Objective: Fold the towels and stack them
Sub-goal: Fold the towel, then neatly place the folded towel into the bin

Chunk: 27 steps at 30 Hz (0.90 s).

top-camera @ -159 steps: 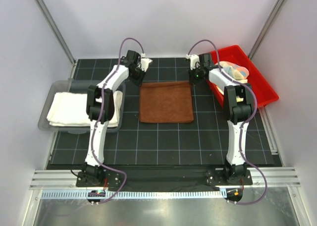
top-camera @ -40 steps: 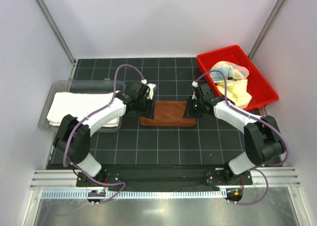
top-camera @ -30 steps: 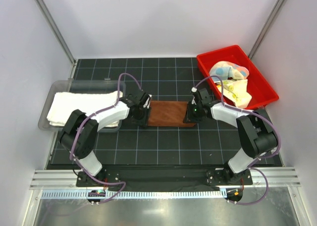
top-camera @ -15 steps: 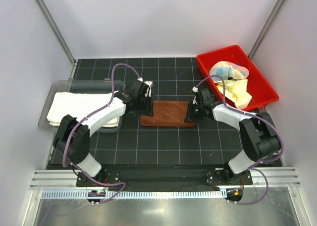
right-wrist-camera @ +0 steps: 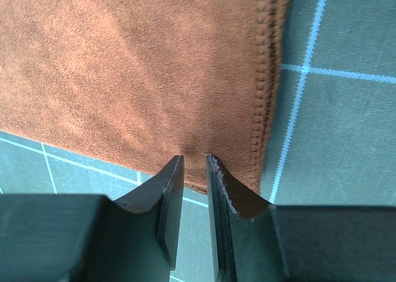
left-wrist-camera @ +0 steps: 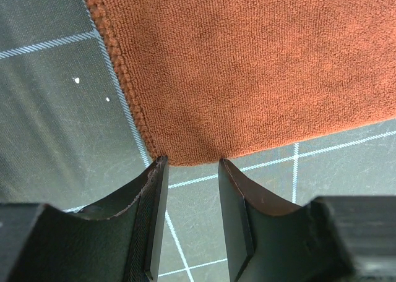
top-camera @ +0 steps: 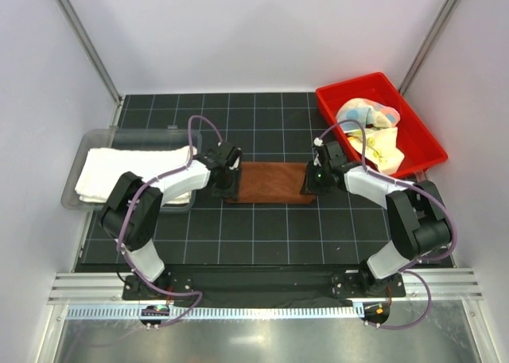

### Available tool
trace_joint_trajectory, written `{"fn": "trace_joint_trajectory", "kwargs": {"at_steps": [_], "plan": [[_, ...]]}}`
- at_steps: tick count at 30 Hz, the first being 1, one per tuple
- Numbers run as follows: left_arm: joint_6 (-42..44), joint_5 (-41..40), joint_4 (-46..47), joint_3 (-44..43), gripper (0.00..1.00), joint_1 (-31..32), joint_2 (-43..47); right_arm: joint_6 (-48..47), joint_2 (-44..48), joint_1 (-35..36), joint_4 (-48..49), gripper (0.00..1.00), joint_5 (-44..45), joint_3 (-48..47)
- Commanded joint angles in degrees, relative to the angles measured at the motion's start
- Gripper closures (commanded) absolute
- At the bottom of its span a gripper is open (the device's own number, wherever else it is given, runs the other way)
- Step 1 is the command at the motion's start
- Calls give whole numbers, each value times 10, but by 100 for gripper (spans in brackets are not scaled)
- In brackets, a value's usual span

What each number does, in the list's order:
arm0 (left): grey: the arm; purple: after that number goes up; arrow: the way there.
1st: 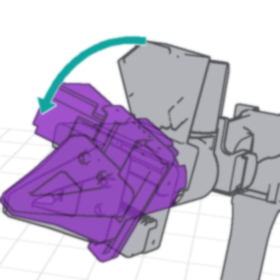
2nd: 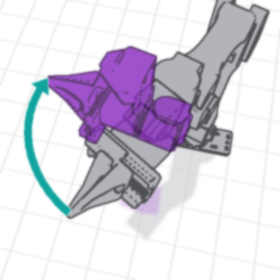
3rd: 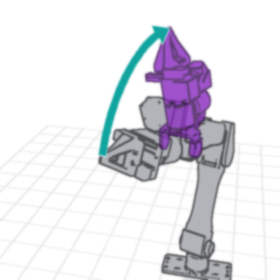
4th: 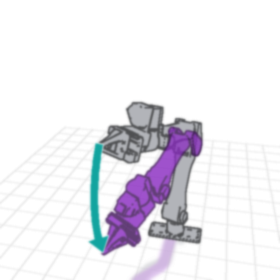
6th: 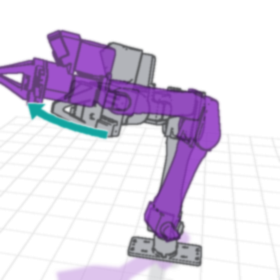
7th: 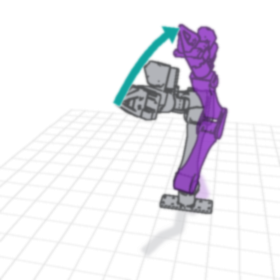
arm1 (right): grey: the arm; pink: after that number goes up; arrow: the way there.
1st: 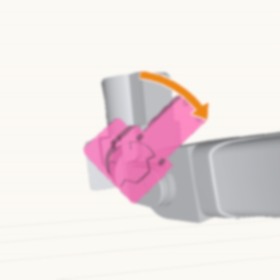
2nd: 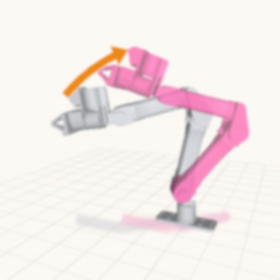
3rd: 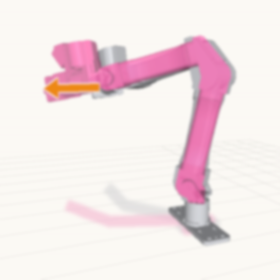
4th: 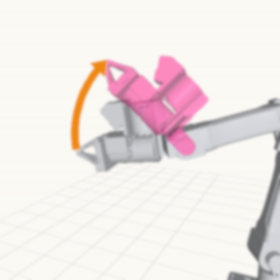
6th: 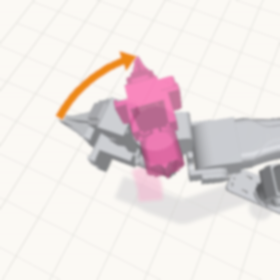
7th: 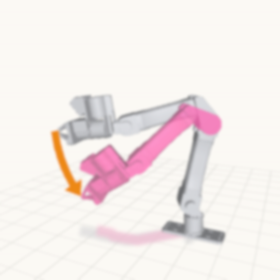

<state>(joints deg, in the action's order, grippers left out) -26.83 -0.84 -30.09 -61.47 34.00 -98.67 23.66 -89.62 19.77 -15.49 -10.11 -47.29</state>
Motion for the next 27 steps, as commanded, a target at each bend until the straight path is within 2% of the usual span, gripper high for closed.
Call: {"fn": "trace_joint_trajectory", "kwargs": {"at_steps": [1, 5, 8, 10, 13, 21, 27], "plan": [[-8, -22, -15, -26, 58, -2, 17, -13, 23, -15, 1, 71, 15, 3], [-5, -39, -30, -55, 53, -10, 40, -22, 45, -16, -2, 71, -1, 6], [-5, 7, -30, -79, 52, -50, 20, -23, 69, -15, -5, 71, -22, 4], [-7, 72, -27, -82, 52, -74, 7, -22, 83, -15, -5, 70, -35, 0], [-24, 93, -20, -82, 51, -85, -7, -25, 99, -15, -10, 68, -46, -7], [-90, 116, -9, -106, 45, -104, -65, -35, 136, -16, -18, 68, -40, -9], [-126, 76, 0, -101, 46, -102, -92, -34, 158, -15, -10, 67, -44, -5]]}}
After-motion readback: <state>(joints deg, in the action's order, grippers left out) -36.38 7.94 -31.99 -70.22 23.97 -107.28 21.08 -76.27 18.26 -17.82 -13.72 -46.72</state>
